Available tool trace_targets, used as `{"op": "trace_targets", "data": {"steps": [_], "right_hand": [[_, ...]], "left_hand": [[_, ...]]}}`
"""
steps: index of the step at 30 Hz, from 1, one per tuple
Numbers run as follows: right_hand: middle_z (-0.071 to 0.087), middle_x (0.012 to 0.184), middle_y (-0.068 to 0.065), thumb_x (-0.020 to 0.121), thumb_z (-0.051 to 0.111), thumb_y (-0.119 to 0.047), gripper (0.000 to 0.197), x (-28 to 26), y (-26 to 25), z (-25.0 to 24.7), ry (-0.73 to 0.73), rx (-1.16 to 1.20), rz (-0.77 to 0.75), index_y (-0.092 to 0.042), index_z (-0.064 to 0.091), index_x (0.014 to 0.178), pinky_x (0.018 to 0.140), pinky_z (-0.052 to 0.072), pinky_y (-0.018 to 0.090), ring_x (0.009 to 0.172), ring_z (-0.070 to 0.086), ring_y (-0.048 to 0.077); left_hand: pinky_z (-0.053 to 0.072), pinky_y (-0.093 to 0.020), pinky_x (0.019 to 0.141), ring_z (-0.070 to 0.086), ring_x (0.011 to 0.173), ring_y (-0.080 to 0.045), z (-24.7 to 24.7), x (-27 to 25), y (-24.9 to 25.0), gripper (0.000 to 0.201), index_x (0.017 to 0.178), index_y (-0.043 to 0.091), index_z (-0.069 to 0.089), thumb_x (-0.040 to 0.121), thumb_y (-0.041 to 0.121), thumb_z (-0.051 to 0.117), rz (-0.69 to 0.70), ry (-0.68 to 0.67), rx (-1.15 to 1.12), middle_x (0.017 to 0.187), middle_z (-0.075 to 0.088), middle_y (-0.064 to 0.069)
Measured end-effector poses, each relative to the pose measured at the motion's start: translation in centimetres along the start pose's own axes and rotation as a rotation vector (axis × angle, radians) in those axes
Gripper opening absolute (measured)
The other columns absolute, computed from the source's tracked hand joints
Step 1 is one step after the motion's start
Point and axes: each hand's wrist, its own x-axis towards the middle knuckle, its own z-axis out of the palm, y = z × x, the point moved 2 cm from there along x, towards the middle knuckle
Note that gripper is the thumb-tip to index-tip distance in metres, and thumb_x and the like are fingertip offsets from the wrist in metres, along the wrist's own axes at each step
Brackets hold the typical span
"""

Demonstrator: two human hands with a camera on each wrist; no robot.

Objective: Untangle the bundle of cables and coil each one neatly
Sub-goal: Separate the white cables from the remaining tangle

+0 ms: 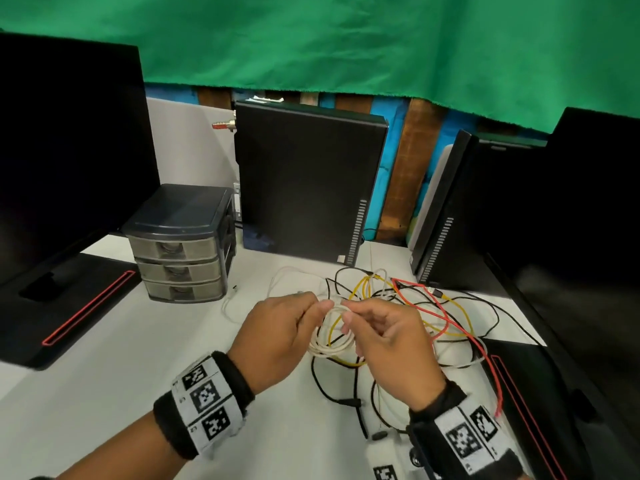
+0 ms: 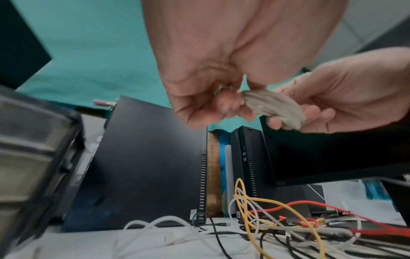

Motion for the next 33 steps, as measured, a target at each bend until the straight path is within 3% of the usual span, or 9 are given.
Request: {"op": "trace_targets", "data": {"steps": [5, 8, 12, 15, 18, 20, 23, 25, 33], "right_hand": [[0.075, 0.094, -0.014, 0.092, 0.069, -0.013, 0.016, 1.8, 0.3, 2.1, -0.018, -0.224, -0.077, -0.017, 0.079, 0.104, 0.073, 0.052, 0.013, 0.078, 0.068, -0.005], [0.074, 0.095, -0.015, 0.093, 0.068, -0.016, 0.017, 2.7, 0.8, 4.0, -0.047, -0.299, -0.108, -0.016, 0.078, 0.106, 0.084, 0.053, 0.016, 0.088, 0.069, -0.003], [0.069, 0.072, -0.015, 0.094, 0.066, -0.015, 0.015, 3.1, 1.5, 7.2, -0.097, -0.191, -0.059, -0.020, 0.079, 0.100, 0.067, 0.053, 0.024, 0.065, 0.063, 0.001], [0.071, 0.072, -0.008, 0.094, 0.065, -0.012, 0.025, 3.0, 1.9, 8.8, -0.099, -0.106, 0.001, -0.031, 0.077, 0.083, 0.067, 0.055, 0.035, 0.058, 0.059, 0.004], [0.069, 0.065, -0.009, 0.094, 0.064, -0.009, 0.032, 2.4, 2.7, 9.3, -0.064, -0.078, 0.068, -0.026, 0.072, 0.068, 0.060, 0.049, 0.028, 0.053, 0.058, 0.004], [0.069, 0.064, -0.005, 0.094, 0.063, -0.009, 0.028, 1.9, 3.0, 8.9, -0.016, -0.044, 0.116, -0.019, 0.073, 0.071, 0.056, 0.046, 0.023, 0.049, 0.057, 0.007], [0.069, 0.067, -0.003, 0.095, 0.063, -0.008, 0.017, 1.1, 2.9, 7.7, 0.045, -0.009, 0.144, -0.014, 0.075, 0.085, 0.052, 0.046, 0.020, 0.047, 0.056, 0.007], [0.070, 0.067, -0.001, 0.095, 0.064, -0.007, 0.015, 0.3, 2.5, 7.1, 0.064, 0.008, 0.147, -0.014, 0.075, 0.088, 0.051, 0.047, 0.019, 0.047, 0.056, 0.008], [0.069, 0.069, 0.000, 0.095, 0.063, -0.006, 0.014, -0.5, 0.6, 8.4, 0.042, -0.036, 0.114, -0.009, 0.076, 0.091, 0.051, 0.046, 0.018, 0.047, 0.055, 0.004]], "left_hand": [[0.029, -0.015, 0.056, 0.044, 0.063, -0.007, -1.1, -0.6, -2.8, 0.024, 0.082, 0.040, 0.039, 0.103, 0.050, 0.034, 0.055, -0.063, 0.189, 0.067, 0.044, 0.022], [0.032, -0.025, 0.057, 0.043, 0.061, -0.010, -1.9, -1.0, -4.6, 0.023, 0.082, 0.038, 0.038, 0.104, 0.045, 0.040, 0.012, -0.139, 0.232, 0.066, 0.043, 0.018], [0.044, -0.035, 0.061, 0.050, 0.064, -0.014, -3.9, -1.7, -7.1, 0.032, 0.083, 0.031, 0.046, 0.103, 0.052, 0.032, -0.061, -0.214, 0.273, 0.069, 0.051, 0.010], [0.049, -0.041, 0.066, 0.055, 0.069, -0.019, -4.7, -2.4, -8.1, 0.041, 0.087, 0.026, 0.051, 0.099, 0.056, 0.025, -0.105, -0.223, 0.317, 0.075, 0.057, 0.007], [0.052, -0.042, 0.077, 0.061, 0.082, -0.020, -4.8, -3.0, -8.2, 0.044, 0.099, 0.027, 0.058, 0.098, 0.054, 0.023, -0.174, -0.240, 0.279, 0.089, 0.065, 0.006], [0.052, -0.040, 0.086, 0.064, 0.093, -0.021, -6.0, -2.6, -8.8, 0.037, 0.118, 0.029, 0.058, 0.101, 0.045, 0.030, -0.303, -0.117, 0.216, 0.104, 0.069, 0.002], [0.048, -0.034, 0.066, 0.060, 0.071, -0.021, -8.8, -2.0, -10.7, 0.034, 0.133, 0.023, 0.048, 0.099, 0.026, 0.046, -0.527, 0.182, 0.245, 0.076, 0.065, -0.001], [0.040, -0.031, 0.057, 0.055, 0.061, -0.018, -10.0, -1.9, -11.9, 0.043, 0.137, 0.022, 0.041, 0.096, 0.026, 0.051, -0.593, 0.243, 0.342, 0.066, 0.059, 0.000], [0.044, -0.033, 0.064, 0.056, 0.068, -0.020, -11.2, -0.7, -14.8, 0.074, 0.156, 0.034, 0.006, 0.095, 0.035, 0.048, -0.686, -0.013, 0.598, 0.084, 0.064, -0.003]]}}
